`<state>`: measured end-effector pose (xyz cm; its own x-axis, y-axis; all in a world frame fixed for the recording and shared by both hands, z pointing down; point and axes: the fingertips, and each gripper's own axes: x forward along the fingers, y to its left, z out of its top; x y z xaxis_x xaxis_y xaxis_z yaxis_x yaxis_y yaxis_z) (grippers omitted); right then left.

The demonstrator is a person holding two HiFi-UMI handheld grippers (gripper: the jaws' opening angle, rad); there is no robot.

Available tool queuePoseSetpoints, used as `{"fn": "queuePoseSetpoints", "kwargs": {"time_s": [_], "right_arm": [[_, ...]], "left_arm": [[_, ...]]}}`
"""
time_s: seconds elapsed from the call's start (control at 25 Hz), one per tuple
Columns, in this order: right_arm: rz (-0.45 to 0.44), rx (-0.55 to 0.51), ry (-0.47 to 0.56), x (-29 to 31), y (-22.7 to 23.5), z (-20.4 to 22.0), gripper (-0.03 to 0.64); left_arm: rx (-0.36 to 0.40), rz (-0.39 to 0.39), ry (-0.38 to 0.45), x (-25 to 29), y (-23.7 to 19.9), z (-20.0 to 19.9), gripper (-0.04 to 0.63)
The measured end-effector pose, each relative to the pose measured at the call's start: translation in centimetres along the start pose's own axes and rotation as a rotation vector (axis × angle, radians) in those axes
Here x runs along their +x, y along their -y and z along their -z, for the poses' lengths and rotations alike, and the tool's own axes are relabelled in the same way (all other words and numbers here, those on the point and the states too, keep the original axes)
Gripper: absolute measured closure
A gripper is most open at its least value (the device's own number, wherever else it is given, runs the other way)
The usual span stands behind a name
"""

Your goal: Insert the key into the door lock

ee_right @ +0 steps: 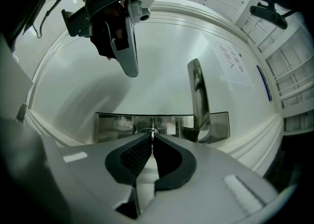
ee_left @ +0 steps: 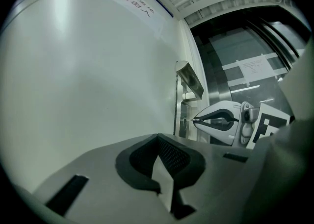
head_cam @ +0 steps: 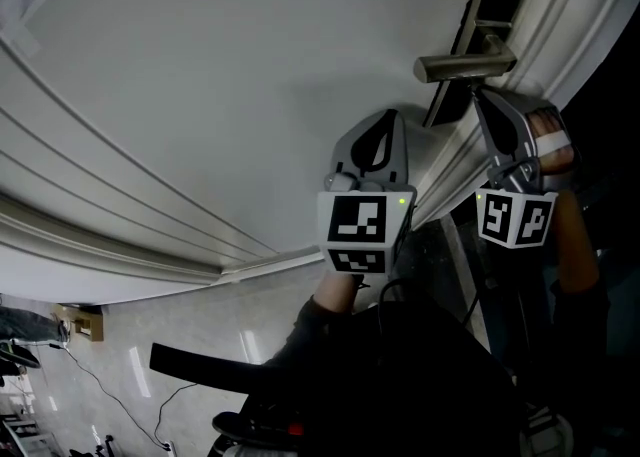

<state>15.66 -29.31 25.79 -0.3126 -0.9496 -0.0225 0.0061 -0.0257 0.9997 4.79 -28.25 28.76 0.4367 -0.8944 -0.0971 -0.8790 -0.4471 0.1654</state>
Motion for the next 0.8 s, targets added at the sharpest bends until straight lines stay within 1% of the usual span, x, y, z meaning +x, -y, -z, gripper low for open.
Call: {"fn": "queuePoseSetpoints", "kwargs": {"time_s": [0.8], "right_arm": [[0.009, 0.01, -0.014, 0.06, -0.03, 0.04, 0.604]], "left_arm": [[-0.006, 0.017, -0.007, 0.12, 0.29, 0.2, 0.595]]}}
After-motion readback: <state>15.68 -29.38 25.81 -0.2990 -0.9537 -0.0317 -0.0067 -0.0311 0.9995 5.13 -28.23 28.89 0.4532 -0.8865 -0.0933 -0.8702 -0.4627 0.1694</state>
